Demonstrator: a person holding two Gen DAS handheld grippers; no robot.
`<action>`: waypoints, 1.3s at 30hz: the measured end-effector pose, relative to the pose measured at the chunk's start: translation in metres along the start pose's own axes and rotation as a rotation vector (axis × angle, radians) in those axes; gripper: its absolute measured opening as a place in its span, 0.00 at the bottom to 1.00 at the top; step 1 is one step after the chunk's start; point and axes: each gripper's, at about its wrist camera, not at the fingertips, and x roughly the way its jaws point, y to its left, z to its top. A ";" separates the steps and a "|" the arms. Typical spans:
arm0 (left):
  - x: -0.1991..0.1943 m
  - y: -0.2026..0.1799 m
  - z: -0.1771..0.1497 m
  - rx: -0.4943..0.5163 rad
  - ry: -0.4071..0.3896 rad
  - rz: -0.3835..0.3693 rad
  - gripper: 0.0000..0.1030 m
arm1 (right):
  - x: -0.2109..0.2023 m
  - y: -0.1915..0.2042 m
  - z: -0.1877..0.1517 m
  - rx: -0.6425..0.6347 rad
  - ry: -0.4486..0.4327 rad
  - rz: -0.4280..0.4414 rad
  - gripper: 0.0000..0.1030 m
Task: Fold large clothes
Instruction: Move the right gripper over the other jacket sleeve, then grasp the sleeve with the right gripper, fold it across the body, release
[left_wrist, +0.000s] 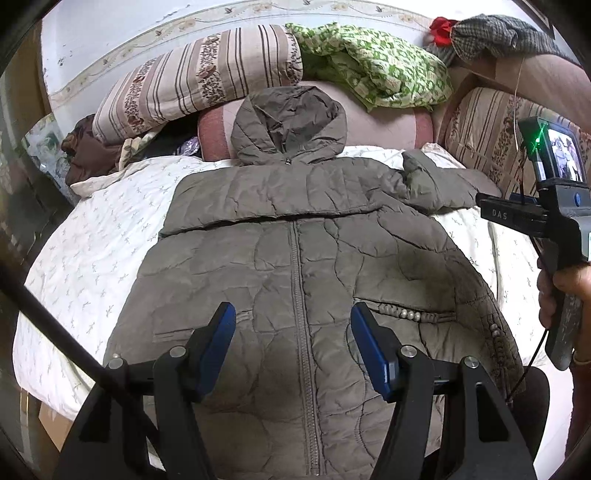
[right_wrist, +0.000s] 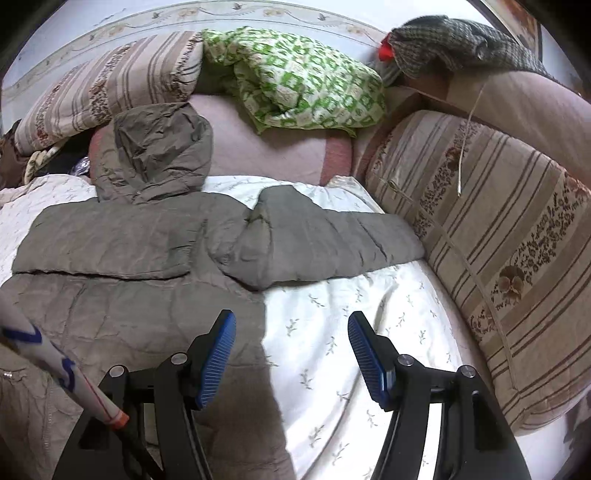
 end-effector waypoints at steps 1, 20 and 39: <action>0.002 -0.002 0.001 0.003 0.004 0.002 0.62 | 0.003 -0.003 0.000 0.001 0.001 -0.005 0.65; 0.061 -0.014 0.010 0.009 0.115 0.039 0.62 | 0.139 -0.125 0.016 0.260 0.128 0.000 0.66; 0.104 0.009 0.008 -0.032 0.205 0.106 0.62 | 0.304 -0.264 0.051 0.866 0.190 0.206 0.33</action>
